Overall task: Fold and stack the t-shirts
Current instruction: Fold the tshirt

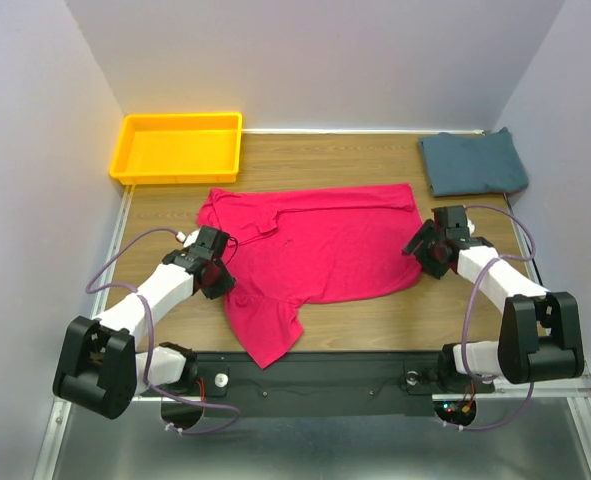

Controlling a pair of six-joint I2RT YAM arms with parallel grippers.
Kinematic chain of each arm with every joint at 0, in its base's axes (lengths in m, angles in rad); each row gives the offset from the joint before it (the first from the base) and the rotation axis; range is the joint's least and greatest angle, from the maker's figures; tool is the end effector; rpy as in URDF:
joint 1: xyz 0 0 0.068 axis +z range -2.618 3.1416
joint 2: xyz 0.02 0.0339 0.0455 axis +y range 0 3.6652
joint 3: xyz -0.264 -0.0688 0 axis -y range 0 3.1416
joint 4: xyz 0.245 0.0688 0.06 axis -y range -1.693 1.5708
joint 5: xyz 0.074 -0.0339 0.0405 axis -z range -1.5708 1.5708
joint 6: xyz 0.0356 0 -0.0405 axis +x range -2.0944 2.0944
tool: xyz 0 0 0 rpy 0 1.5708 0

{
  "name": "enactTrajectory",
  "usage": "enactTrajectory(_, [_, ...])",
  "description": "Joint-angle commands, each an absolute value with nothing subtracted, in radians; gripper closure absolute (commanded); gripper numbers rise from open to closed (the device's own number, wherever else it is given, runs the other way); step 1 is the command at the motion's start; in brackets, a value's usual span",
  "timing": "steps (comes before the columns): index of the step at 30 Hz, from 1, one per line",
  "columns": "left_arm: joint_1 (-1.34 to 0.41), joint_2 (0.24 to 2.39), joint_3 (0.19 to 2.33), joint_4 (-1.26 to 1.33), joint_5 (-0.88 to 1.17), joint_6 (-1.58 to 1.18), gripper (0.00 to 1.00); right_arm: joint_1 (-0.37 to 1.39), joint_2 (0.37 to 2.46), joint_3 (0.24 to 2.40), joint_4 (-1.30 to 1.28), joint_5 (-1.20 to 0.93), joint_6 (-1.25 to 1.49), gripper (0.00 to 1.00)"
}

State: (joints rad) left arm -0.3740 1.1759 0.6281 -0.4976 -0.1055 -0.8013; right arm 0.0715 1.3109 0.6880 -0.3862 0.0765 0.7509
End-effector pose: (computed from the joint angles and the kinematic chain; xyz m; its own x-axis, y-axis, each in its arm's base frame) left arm 0.2003 -0.0746 0.1862 -0.7860 -0.4588 -0.4144 -0.3599 0.8845 -0.2969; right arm 0.2440 0.0148 0.1818 -0.6381 0.6363 -0.4335 0.5536 0.7705 0.3161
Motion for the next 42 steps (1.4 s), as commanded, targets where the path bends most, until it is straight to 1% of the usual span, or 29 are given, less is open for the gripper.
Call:
enactTrajectory(1, [-0.379,1.144,0.612,-0.495,-0.11,-0.798,0.71,0.071,1.308,0.738,-0.344,0.061,0.77,0.28])
enactTrajectory(14, [-0.379,1.134,0.614,-0.499,-0.109,-0.799,0.7,0.156,1.445,0.816,-0.319,0.075,0.785,0.28])
enactTrajectory(26, [-0.379,1.127,0.614,-0.502,-0.109,-0.801,0.71,0.204,1.462,0.917,-0.406,0.133,0.762,0.28])
enactTrajectory(34, [-0.379,1.124,0.614,-0.499,-0.106,-0.799,0.7,0.213,1.552,0.951,-0.416,0.12,0.742,0.28])
enactTrajectory(37, [-0.379,1.123,0.614,-0.502,-0.106,-0.798,0.7,0.212,1.543,0.971,-0.429,0.136,0.724,0.28])
enactTrajectory(40, [-0.379,1.121,0.614,-0.497,-0.107,-0.799,0.7,0.213,1.494,0.983,-0.463,0.178,0.704,0.32])
enactTrajectory(41, [-0.379,1.121,0.612,-0.499,-0.107,-0.799,0.7,0.213,1.48,0.991,-0.475,0.204,0.7,0.34])
enactTrajectory(42, [-0.379,1.121,0.612,-0.496,-0.107,-0.799,0.71,0.21,1.462,0.994,-0.488,0.213,0.687,0.38])
